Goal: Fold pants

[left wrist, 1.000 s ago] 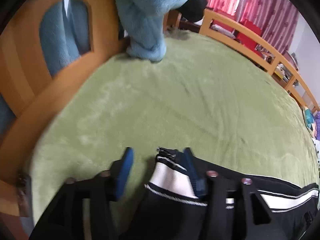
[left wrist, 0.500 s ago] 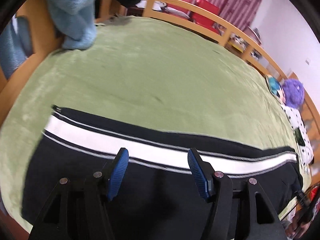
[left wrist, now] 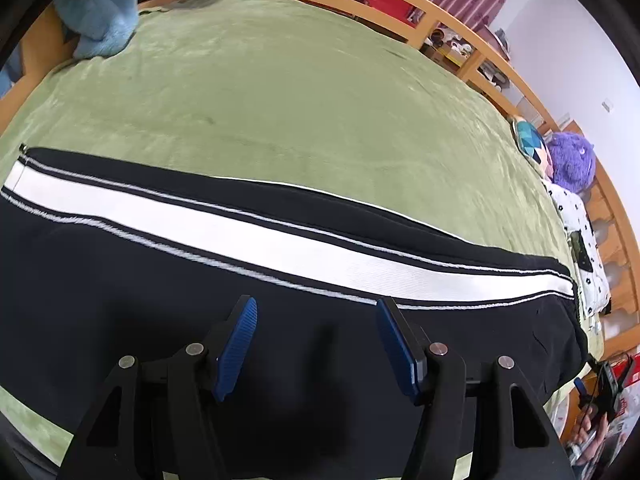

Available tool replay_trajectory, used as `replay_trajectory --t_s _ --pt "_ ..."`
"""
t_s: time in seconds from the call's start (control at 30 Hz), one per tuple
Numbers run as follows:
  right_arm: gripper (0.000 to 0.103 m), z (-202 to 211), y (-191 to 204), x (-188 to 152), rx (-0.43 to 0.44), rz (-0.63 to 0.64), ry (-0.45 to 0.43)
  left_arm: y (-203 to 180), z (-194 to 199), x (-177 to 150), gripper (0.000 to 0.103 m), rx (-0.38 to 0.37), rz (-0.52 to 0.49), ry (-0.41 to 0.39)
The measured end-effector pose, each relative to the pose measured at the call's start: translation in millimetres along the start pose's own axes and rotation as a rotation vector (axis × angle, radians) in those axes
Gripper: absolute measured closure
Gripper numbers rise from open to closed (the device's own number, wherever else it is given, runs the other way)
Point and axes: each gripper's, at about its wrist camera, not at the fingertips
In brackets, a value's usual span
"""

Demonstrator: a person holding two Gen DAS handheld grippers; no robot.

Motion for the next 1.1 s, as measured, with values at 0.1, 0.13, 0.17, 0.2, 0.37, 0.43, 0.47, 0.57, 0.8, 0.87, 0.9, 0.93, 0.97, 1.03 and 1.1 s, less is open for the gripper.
replay_trajectory --t_s 0.1,0.13,0.17,0.2,0.37,0.43,0.47,0.57,0.8,0.87,0.9,0.93,0.97,1.03,1.1 --pt "0.022 -25.1 -24.3 5.6 0.071 -0.119 0.044 -11.9 3.0 0.0 0.043 0.014 -0.016 -0.005" --pt "0.022 -36.6 -29.7 5.8 0.094 -0.146 0.061 -13.8 3.6 0.6 0.043 0.022 -0.021 -0.006" --pt "0.022 -44.0 -31.0 4.1 0.113 -0.162 0.074 -15.3 3.8 1.4 0.043 0.029 -0.024 -0.008" --pt "0.022 -52.1 -32.1 2.5 0.136 -0.176 0.09 -18.5 4.5 1.6 0.043 0.034 -0.025 -0.01" --pt "0.038 -74.6 -26.4 6.4 0.202 -0.159 0.109 -34.7 -4.0 0.2 0.043 0.046 -0.049 0.001" --pt "0.063 -67.8 -20.3 16.0 0.213 -0.065 0.102 -41.6 -8.4 -4.0 0.043 0.062 -0.063 0.01" --pt "0.068 -63.7 -19.3 20.8 0.241 -0.045 0.097 -43.5 -9.1 -6.3 0.043 0.063 -0.064 0.015" --pt "0.072 -38.2 3.1 42.3 0.285 0.107 0.054 -44.4 -3.0 -8.6 0.043 0.042 -0.062 0.002" --pt "0.076 -3.0 -21.6 77.2 0.183 0.133 -0.088 -25.3 18.4 -9.6 0.043 0.039 -0.064 -0.06" --pt "0.076 -18.1 -51.7 80.4 0.074 0.094 -0.03 -15.4 15.5 -12.0 0.043 0.035 -0.046 -0.049" --pt "0.075 -25.6 -64.4 76.9 0.035 0.045 0.018 -10.2 13.6 -13.1 0.043 0.033 -0.039 -0.04" --pt "0.072 -34.3 -72.5 72.4 0.006 0.008 0.063 -7.0 12.9 -14.4 0.043 0.033 -0.033 -0.036" --pt "0.066 -35.4 -72.6 67.8 -0.006 0.021 0.071 -3.1 12.3 -14.8 0.043 0.031 -0.031 -0.036" --pt "0.06 -25.5 -59.6 58.2 -0.072 0.124 0.053 4.7 13.0 -15.2 0.043 0.035 -0.028 -0.039" --pt "0.052 -9.5 -46.6 52.0 -0.113 0.175 0.028 15.3 16.9 -14.3 0.043 0.031 -0.021 -0.053"
Point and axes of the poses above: each gripper's, at about its wrist camera, not at the fingertips, and z roughly against the way its jaws point, y to its left, x to its top, and after that the axes turned 15 degrees about x, right-handed
